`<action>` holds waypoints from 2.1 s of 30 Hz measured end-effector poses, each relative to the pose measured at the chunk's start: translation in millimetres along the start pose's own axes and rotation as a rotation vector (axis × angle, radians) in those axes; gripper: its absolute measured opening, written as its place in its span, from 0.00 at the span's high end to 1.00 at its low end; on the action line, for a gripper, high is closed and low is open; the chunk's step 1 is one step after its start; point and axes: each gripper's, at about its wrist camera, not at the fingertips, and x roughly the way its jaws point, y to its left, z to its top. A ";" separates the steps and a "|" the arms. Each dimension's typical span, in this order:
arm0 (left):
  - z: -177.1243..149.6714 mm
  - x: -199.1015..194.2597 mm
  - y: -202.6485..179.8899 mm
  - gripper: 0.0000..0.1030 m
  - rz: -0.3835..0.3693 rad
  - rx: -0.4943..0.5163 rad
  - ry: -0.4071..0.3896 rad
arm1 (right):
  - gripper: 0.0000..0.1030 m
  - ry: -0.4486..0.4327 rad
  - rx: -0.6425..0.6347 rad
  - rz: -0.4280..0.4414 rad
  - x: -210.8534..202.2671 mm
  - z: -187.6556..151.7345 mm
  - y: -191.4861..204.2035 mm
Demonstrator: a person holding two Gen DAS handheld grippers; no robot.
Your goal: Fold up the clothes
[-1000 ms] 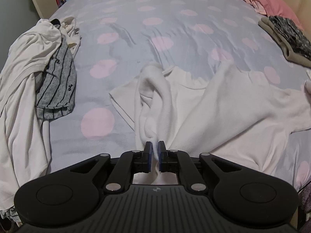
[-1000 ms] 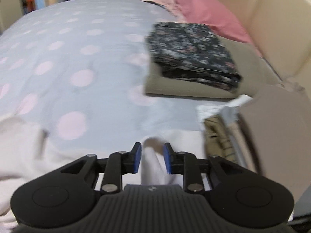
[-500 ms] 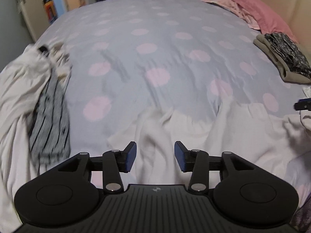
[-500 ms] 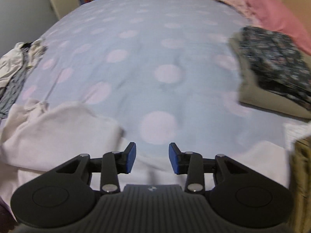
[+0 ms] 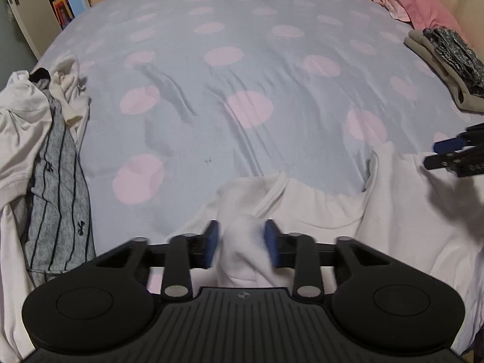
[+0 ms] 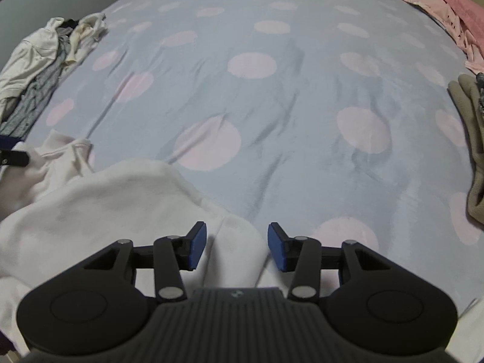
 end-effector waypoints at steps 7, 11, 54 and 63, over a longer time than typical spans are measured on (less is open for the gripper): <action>-10.7 -11.9 -3.5 0.93 -0.013 0.036 -0.024 | 0.87 0.061 0.053 0.065 20.5 -1.4 -1.5; -13.0 -27.9 0.0 0.94 0.008 0.002 -0.087 | 0.90 -0.020 0.074 0.036 -8.9 -1.8 -3.3; -63.5 -486.5 -84.9 0.95 -0.030 -0.042 -1.167 | 0.92 -1.269 -0.051 -0.407 -549.2 -150.5 89.9; -38.7 -446.3 -65.5 0.95 0.030 -0.084 -1.047 | 0.92 -1.200 -0.073 -0.355 -519.7 -128.1 84.2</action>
